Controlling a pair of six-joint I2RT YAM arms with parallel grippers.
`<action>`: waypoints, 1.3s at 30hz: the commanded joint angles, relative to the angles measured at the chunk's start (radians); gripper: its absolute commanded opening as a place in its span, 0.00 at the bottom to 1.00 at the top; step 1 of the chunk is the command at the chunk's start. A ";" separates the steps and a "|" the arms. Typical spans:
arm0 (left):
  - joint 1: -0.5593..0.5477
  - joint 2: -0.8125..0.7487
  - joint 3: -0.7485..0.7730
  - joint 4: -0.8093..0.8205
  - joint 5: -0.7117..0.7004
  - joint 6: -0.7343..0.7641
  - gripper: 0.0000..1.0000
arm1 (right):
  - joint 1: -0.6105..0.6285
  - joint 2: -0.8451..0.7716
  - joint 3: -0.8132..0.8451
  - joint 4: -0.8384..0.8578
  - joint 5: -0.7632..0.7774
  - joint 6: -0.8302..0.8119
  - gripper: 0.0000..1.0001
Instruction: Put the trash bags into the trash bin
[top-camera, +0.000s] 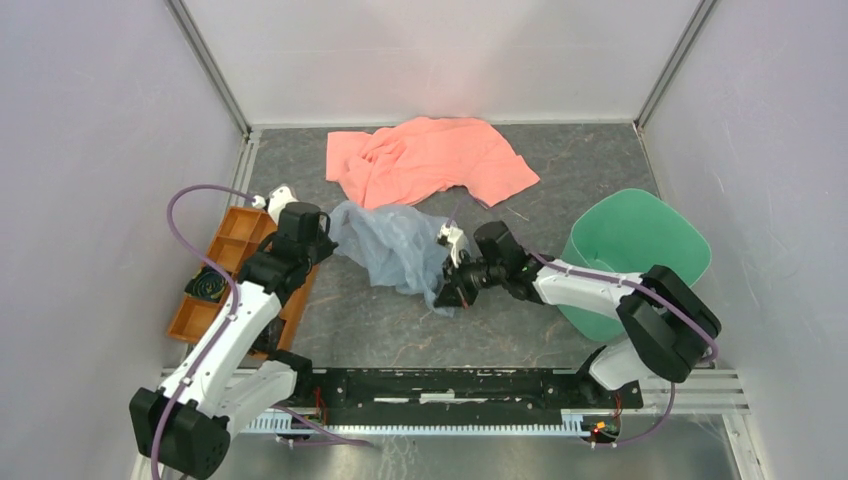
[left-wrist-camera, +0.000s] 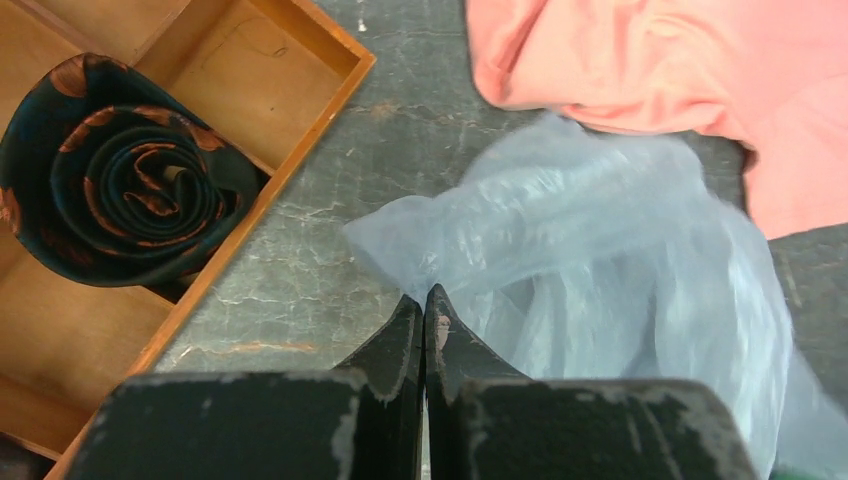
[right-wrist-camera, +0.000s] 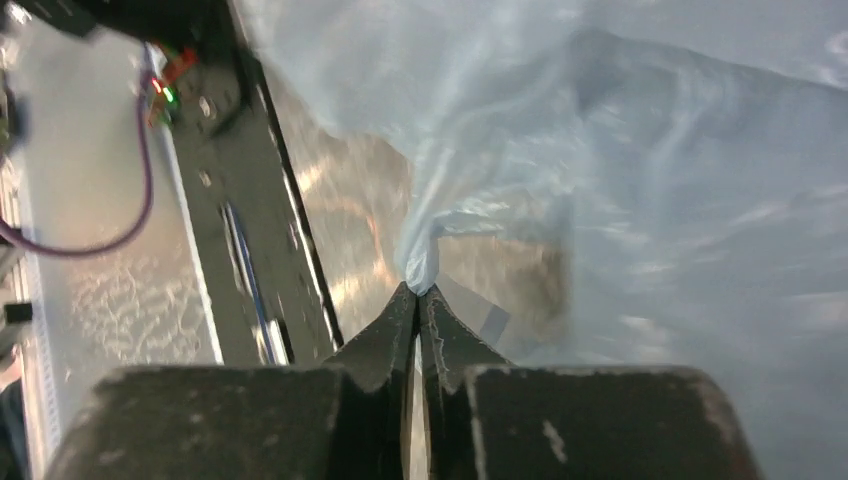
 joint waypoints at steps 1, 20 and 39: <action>0.017 0.047 0.001 0.024 -0.052 0.036 0.02 | 0.012 -0.008 -0.036 -0.177 -0.004 -0.096 0.12; 0.022 0.020 -0.095 0.093 0.020 0.017 0.02 | 0.260 -0.192 -0.446 0.488 0.806 -0.503 0.76; 0.039 0.049 -0.054 0.136 0.118 0.007 0.02 | 0.043 0.045 0.011 0.002 0.481 0.035 0.00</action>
